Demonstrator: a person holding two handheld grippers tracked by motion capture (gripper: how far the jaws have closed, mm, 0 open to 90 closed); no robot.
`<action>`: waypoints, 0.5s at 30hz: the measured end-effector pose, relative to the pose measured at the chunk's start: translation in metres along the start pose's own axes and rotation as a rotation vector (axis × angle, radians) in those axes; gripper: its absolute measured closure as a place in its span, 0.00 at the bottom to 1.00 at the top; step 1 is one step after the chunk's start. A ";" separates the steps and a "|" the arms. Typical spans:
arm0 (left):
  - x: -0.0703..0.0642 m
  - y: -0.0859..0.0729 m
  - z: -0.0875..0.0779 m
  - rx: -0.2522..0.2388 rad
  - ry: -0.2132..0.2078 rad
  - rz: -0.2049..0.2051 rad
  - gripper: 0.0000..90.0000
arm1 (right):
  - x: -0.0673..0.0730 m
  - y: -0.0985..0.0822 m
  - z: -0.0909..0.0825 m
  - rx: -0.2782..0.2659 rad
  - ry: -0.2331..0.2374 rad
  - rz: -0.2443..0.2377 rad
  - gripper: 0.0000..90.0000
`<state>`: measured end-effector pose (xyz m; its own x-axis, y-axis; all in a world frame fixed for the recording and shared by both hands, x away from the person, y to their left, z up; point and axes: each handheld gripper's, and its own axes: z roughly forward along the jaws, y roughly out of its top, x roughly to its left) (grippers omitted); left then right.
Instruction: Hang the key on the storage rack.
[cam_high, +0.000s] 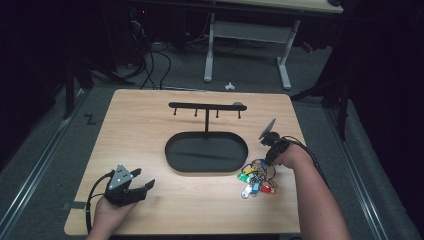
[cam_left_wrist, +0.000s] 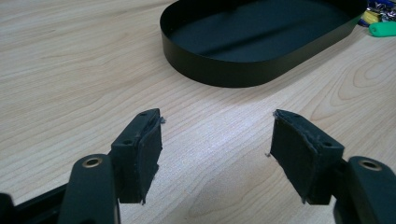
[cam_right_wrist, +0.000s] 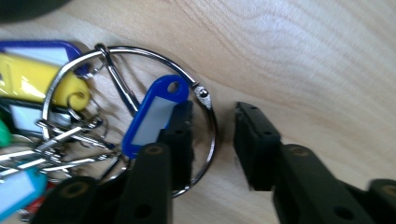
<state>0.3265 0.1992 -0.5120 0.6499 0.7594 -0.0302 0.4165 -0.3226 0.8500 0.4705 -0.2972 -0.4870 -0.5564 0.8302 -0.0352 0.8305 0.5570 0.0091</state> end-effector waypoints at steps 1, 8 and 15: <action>0.000 0.000 0.000 0.000 0.000 0.000 0.38 | 0.000 0.000 0.000 0.000 0.000 0.000 0.77; 0.000 0.000 0.000 -0.002 -0.004 0.005 0.38 | 0.012 -0.005 0.000 0.048 0.021 -0.017 0.95; -0.002 0.000 -0.001 -0.005 -0.008 0.005 0.38 | 0.028 -0.021 -0.001 0.065 0.047 0.026 0.95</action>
<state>0.3251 0.1984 -0.5114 0.6568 0.7535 -0.0299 0.4103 -0.3237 0.8526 0.4371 -0.2854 -0.4868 -0.5338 0.8455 0.0113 0.8440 0.5335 -0.0552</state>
